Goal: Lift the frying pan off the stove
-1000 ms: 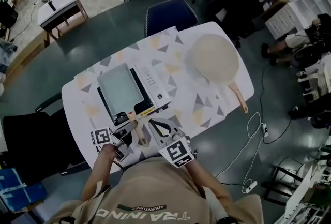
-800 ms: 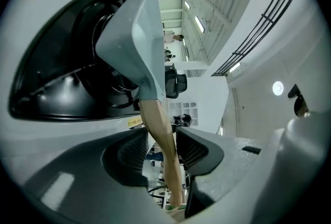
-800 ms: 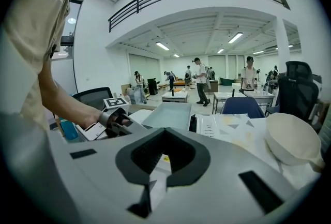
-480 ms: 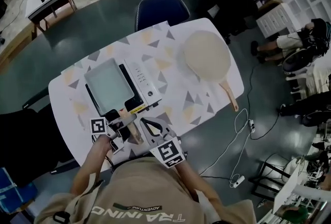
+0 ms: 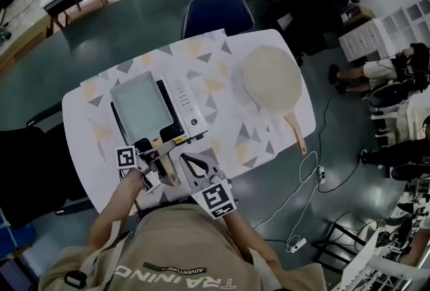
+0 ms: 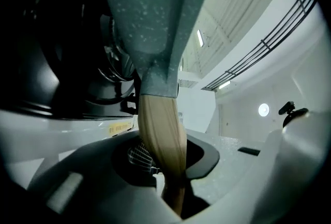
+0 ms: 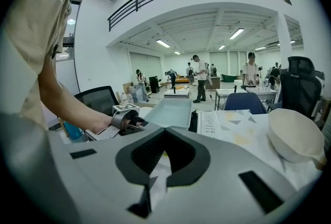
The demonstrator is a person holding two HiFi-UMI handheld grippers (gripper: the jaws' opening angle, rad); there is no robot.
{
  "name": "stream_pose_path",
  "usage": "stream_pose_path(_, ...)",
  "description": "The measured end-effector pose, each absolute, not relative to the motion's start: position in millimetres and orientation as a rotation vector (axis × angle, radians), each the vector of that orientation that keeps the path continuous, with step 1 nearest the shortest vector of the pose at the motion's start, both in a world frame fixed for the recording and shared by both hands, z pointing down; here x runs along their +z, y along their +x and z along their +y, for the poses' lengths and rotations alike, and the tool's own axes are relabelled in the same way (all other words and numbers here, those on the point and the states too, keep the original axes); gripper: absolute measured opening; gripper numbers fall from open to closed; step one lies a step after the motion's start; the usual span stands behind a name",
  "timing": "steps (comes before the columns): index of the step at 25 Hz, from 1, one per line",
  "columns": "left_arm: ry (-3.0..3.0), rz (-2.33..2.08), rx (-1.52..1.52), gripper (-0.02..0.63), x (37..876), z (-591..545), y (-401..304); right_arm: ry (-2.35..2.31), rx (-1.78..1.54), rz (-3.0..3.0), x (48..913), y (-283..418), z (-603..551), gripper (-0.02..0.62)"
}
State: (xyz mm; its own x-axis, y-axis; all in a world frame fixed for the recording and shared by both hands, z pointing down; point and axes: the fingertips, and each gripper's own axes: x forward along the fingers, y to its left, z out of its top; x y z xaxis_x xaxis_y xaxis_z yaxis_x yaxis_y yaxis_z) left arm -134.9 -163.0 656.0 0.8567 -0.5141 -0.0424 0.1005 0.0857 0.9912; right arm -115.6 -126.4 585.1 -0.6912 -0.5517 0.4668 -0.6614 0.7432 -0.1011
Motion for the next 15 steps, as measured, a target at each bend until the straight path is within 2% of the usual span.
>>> stream_pose_path(6,1.403,-0.401,-0.513,0.072,656.1,-163.9,-135.6,0.871,0.361,-2.57,583.0,-112.5,-129.0,0.001)
stream_pose_path(15,1.539,-0.48,-0.34,0.084,656.2,-155.3,-133.8,0.829,0.446,-2.616,592.0,-97.0,-134.0,0.001)
